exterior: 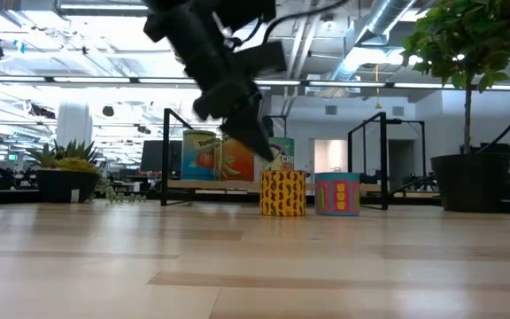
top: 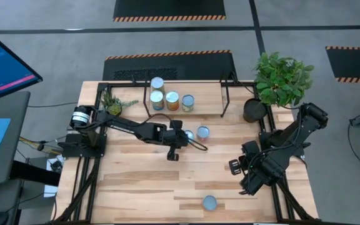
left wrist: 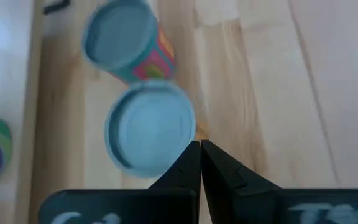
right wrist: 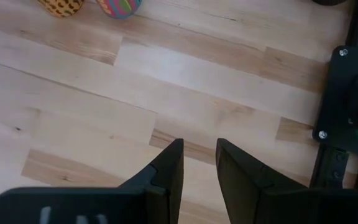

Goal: Pick and place cans onto a shelf
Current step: Adjust the canned goods

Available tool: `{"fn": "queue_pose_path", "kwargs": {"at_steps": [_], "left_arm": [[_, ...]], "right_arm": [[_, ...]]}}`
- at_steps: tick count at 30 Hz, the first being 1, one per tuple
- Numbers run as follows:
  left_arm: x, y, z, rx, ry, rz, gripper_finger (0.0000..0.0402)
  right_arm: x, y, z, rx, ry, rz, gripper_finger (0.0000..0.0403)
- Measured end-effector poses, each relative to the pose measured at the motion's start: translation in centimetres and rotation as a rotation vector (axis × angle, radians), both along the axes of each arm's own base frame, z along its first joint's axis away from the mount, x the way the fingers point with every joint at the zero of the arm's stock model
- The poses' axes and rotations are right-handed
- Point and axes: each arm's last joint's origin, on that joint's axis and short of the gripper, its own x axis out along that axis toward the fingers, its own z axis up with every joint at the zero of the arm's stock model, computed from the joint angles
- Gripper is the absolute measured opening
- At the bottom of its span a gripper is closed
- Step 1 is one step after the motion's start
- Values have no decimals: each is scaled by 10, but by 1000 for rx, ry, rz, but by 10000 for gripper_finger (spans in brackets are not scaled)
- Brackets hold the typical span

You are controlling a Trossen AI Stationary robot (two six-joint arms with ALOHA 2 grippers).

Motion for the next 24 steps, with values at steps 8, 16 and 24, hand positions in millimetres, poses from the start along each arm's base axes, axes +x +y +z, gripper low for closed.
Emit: {"fn": "queue_pose_path", "kwargs": {"at_steps": [8,16,24], "left_arm": [[9,-26,23,-245,-39,-284,0],[22,-17,-14,-79,-9,-166,0],[11,-38,-13,-95,55,-154,0]], "right_arm": [[2,2,0,9,8,80,118],[15,14,-1,71,-45,332,118],[42,49,3,146,-228,887,118]]}}
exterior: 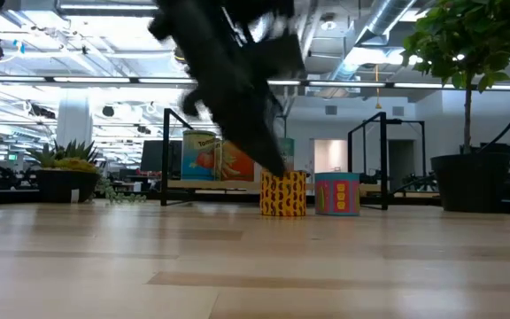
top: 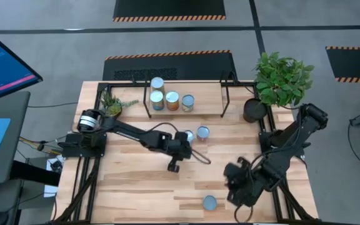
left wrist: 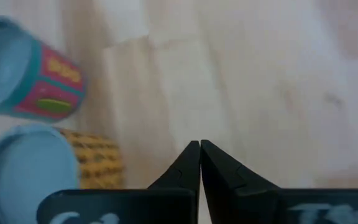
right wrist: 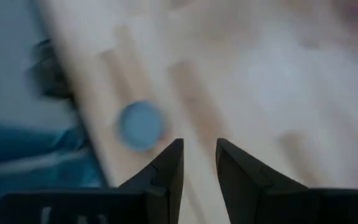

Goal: Pick and place cans onto a shelf
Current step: Adjust the canned goods

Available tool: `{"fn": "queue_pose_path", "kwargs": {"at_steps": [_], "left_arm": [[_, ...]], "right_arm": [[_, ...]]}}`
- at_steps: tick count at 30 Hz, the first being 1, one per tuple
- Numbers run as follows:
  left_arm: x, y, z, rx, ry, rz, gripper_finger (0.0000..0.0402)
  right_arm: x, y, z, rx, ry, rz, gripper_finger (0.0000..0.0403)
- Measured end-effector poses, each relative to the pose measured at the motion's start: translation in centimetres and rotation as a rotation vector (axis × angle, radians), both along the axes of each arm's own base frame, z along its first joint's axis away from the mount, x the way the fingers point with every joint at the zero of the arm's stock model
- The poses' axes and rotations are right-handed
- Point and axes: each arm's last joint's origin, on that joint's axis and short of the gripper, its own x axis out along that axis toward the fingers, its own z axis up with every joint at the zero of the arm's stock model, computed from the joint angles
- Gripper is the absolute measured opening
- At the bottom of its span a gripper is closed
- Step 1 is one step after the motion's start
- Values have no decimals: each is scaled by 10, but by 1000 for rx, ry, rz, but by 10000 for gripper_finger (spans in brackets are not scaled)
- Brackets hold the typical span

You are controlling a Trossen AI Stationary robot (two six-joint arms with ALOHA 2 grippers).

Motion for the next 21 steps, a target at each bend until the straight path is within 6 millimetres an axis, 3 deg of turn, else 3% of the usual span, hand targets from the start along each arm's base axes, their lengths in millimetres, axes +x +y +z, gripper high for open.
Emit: {"fn": "queue_pose_path", "kwargs": {"at_steps": [6,13,21], "left_arm": [[-24,-21,29,3,36,7,0],[-75,-25,45,27,309,181,0],[-112,-22,70,159,381,318,0]], "right_arm": [[21,28,-34,54,63,158,118],[44,59,-86,149,139,232,106],[64,87,-106,260,100,263,34]]}}
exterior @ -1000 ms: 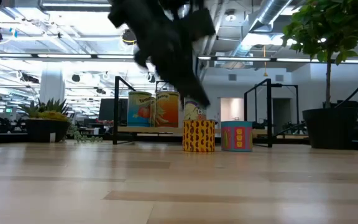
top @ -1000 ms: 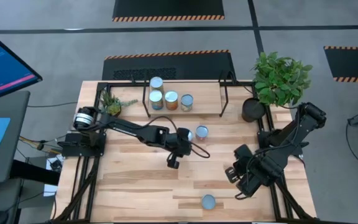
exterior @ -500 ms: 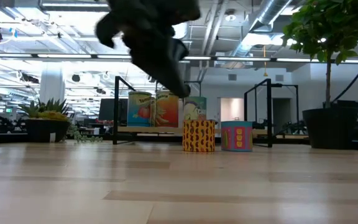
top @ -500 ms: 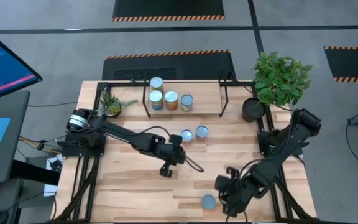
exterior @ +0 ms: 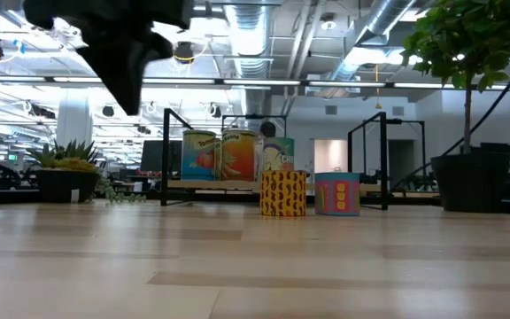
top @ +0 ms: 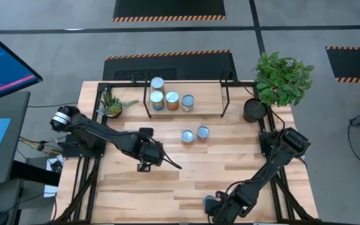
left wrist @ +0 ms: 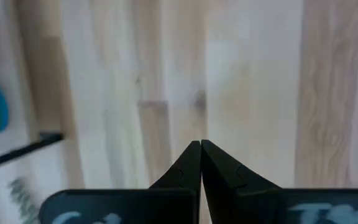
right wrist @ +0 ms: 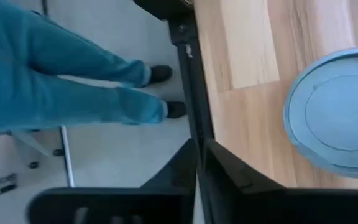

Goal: Pick and place cans onto a shelf
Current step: Adjust the canned goods, then put the canned pineapple on the shelf

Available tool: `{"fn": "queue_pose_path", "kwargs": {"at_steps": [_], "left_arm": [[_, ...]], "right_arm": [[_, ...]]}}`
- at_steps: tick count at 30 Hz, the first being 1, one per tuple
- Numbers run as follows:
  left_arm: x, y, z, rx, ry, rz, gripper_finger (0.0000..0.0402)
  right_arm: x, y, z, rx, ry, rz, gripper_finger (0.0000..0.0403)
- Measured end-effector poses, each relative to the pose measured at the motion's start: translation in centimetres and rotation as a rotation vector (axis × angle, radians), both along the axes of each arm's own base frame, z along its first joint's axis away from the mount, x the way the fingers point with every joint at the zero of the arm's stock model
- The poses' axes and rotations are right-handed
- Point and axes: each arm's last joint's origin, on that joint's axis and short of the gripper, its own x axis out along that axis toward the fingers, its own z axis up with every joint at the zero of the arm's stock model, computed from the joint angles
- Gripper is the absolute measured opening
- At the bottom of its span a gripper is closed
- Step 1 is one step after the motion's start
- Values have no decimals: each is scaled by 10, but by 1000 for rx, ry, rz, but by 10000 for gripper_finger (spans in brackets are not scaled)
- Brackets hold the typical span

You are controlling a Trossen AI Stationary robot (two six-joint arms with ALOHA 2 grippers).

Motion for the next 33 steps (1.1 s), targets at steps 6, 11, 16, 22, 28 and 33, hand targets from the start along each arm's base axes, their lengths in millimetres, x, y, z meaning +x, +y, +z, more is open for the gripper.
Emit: {"fn": "queue_pose_path", "kwargs": {"at_steps": [6,11,16,22,28,33], "left_arm": [[-15,1,12,3,9,43,0],[-19,-2,15,18,6,36,0],[-23,-3,15,51,30,31,0],[-25,-1,15,100,35,33,0],[-25,0,16,136,23,50,0],[-26,1,16,148,21,60,0]], "right_arm": [[23,-11,-28,-54,79,-43,15],[30,-67,-31,-344,223,-331,8],[34,-104,3,-448,142,-509,15],[26,-110,48,-309,71,-435,28],[6,-125,80,-294,25,-719,14],[-23,-130,90,-408,-61,-1037,5]]}}
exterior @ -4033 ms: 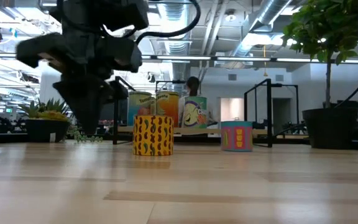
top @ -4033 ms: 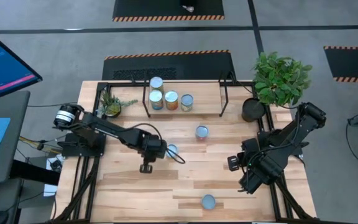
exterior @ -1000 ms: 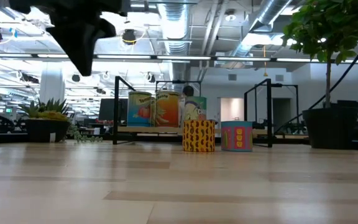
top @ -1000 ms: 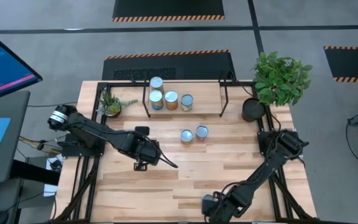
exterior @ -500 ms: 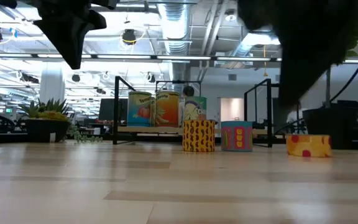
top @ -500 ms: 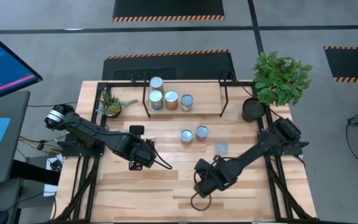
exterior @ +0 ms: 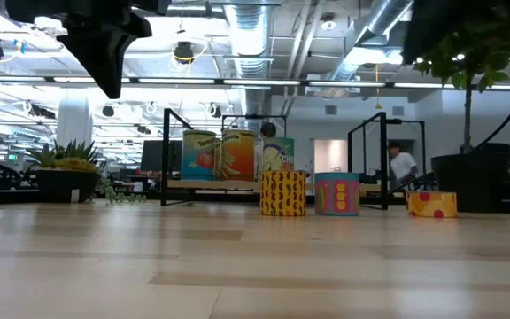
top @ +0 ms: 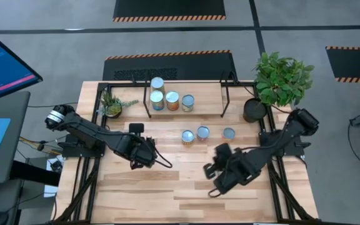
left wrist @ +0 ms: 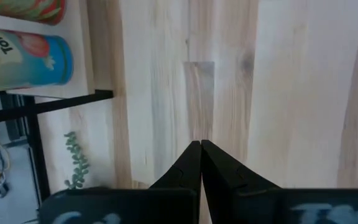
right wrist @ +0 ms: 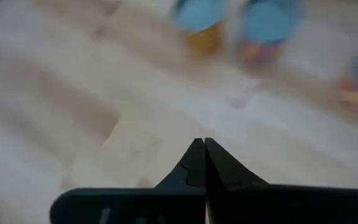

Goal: Pick and place cans onto a shelf
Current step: Put the canned pineapple on the shelf

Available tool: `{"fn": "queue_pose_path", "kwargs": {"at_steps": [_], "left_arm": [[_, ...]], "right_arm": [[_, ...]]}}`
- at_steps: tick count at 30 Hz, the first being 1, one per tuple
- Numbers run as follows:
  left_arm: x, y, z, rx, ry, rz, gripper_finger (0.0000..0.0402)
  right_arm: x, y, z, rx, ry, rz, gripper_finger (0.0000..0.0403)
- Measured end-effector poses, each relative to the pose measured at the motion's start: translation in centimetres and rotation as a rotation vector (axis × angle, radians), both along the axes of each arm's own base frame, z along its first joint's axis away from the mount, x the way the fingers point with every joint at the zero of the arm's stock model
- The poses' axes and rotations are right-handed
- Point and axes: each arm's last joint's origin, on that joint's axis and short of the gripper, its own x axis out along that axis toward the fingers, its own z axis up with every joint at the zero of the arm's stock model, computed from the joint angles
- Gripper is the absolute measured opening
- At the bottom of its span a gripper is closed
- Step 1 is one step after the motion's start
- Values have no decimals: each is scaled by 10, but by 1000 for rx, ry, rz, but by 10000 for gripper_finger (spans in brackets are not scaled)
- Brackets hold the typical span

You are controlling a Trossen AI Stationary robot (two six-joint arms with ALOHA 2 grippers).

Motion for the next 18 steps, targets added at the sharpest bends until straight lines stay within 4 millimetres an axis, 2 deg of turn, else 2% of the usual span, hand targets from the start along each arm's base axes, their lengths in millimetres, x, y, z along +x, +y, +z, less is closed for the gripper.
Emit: {"fn": "queue_pose_path", "kwargs": {"at_steps": [4,8,13,18], "left_arm": [[-1,0,0,5,5,6,0],[-1,1,1,40,-7,6,0],[0,4,1,74,-24,16,0],[2,9,1,72,-29,47,0]], "right_arm": [[-18,-2,-9,-83,112,-155,8],[-23,-5,-21,-175,301,-145,9],[-9,-13,-38,-279,540,65,15],[21,-49,-54,-59,719,135,15]]}}
